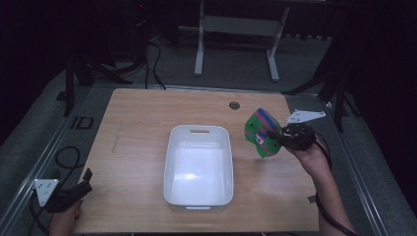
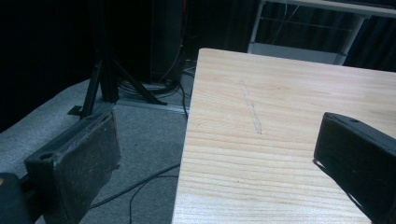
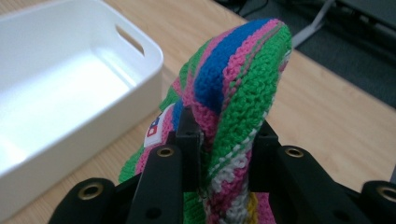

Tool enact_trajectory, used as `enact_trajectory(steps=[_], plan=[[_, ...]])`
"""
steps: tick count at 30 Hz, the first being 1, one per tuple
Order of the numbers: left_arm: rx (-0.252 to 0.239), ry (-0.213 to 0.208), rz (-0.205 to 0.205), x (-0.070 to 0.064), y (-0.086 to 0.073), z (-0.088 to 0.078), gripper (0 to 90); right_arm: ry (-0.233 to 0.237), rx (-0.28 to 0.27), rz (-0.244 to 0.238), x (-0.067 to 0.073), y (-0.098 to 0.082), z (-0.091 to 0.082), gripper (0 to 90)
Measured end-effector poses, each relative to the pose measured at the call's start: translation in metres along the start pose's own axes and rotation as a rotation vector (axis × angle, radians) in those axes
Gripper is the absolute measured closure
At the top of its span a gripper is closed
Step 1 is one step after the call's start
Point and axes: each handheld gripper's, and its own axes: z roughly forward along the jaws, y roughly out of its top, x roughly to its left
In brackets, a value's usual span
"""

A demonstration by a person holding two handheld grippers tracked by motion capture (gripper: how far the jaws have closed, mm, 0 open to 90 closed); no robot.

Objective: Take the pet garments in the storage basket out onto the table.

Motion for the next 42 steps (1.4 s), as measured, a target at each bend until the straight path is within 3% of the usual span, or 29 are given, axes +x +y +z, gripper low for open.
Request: enact_trajectory(steps=[11,26,32,37,40,42], plan=[[0.001,0.000,-0.001,0.000,0.000,0.000,0.9,-0.053,0.055,0.048,-0.003,-0.046,0.039,72.1],[-0.003,0.002,0.006,-0.001,0.000,-0.001,0.9,-0.014,0.159,0.092,0.006,-0.090,0.103,70.8],[-0.003,0.001,0.003,0.000,0.000,-0.001,1.0,-0.019,0.168,0.082,0.009,-0.089,0.105,66.8],[-0.004,0.001,0.006,-0.001,0.000,-0.001,1.0,-0.024,0.158,0.087,0.011,-0.082,0.096,46.4],[-0.005,0.002,0.004,-0.001,0.000,-0.001,0.9,-0.027,0.142,0.083,0.012,-0.078,0.090,39.7],[-0.006,0.002,0.005,-0.001,0.000,-0.001,0.9,-0.048,0.123,0.075,0.012,-0.072,0.079,30.7]])
